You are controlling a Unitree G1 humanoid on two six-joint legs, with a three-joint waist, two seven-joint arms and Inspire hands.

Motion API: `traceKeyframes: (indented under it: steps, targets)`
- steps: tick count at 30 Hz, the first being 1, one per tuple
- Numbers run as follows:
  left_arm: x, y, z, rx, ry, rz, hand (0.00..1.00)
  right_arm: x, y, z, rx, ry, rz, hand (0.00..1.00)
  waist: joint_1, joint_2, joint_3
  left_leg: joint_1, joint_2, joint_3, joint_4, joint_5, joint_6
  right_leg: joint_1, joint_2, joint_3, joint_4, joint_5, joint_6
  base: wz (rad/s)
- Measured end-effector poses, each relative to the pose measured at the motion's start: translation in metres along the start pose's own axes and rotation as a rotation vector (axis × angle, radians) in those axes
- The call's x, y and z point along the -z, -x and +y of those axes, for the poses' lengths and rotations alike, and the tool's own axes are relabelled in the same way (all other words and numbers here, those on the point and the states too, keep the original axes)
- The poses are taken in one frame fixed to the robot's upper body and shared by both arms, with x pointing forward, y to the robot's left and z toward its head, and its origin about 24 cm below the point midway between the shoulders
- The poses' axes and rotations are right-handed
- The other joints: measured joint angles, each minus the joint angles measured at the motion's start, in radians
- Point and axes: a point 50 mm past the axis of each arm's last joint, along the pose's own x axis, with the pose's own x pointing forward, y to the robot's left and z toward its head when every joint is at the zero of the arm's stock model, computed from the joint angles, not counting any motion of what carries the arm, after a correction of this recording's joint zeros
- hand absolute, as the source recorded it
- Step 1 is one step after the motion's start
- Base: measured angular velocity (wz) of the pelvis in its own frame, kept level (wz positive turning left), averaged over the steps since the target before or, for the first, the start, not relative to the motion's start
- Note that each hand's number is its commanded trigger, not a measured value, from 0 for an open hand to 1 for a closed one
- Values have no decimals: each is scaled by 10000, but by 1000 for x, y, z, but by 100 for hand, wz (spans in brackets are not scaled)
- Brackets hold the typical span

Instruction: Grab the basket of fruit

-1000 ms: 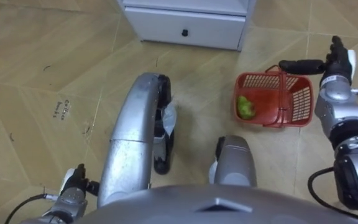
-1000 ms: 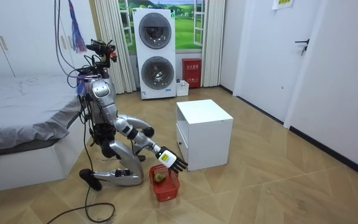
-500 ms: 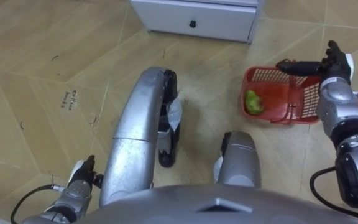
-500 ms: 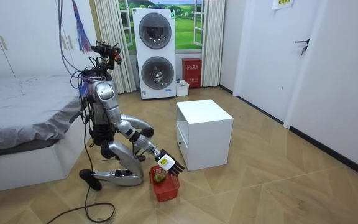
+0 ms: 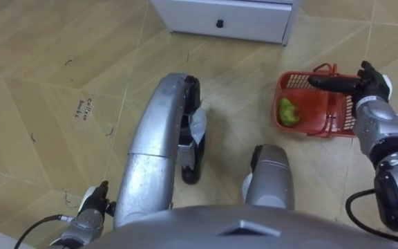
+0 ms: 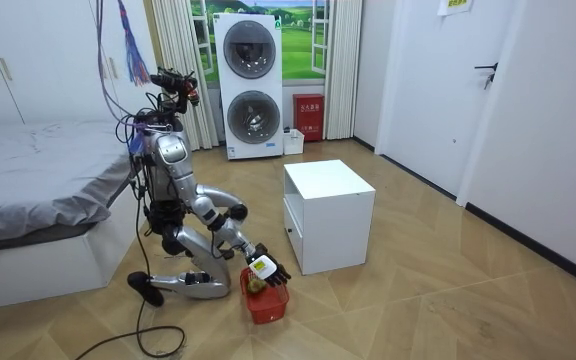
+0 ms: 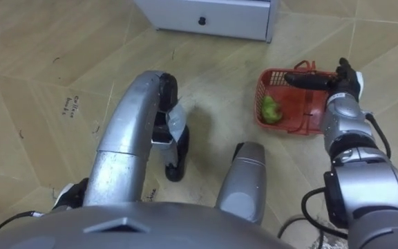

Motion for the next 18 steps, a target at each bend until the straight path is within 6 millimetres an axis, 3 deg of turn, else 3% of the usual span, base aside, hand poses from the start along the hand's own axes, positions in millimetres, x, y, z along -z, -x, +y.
traceKeyframes:
  steps: [15,16,17,18]
  targets:
    - [-2,0,-1,146,-34,-53,0,12,0,-5,-89,315,589,0,42,-4,4,13,54,70,-39,0,1,-63,-15,50,3,0,0,0]
    - [-2,0,-1,152,-30,-75,0,12,0,-5,-87,319,594,59,40,-4,4,14,54,70,-40,0,1,-64,-15,50,3,0,0,0]
    - [-3,0,-2,161,-21,-123,0,12,0,-6,-87,371,603,84,38,7,4,13,57,70,-40,0,1,-64,-12,50,3,0,0,0]
    - [-4,0,-2,177,-15,-166,0,13,1,-6,-93,454,635,100,38,11,2,12,64,71,-40,1,1,-65,-9,49,4,0,0,0]
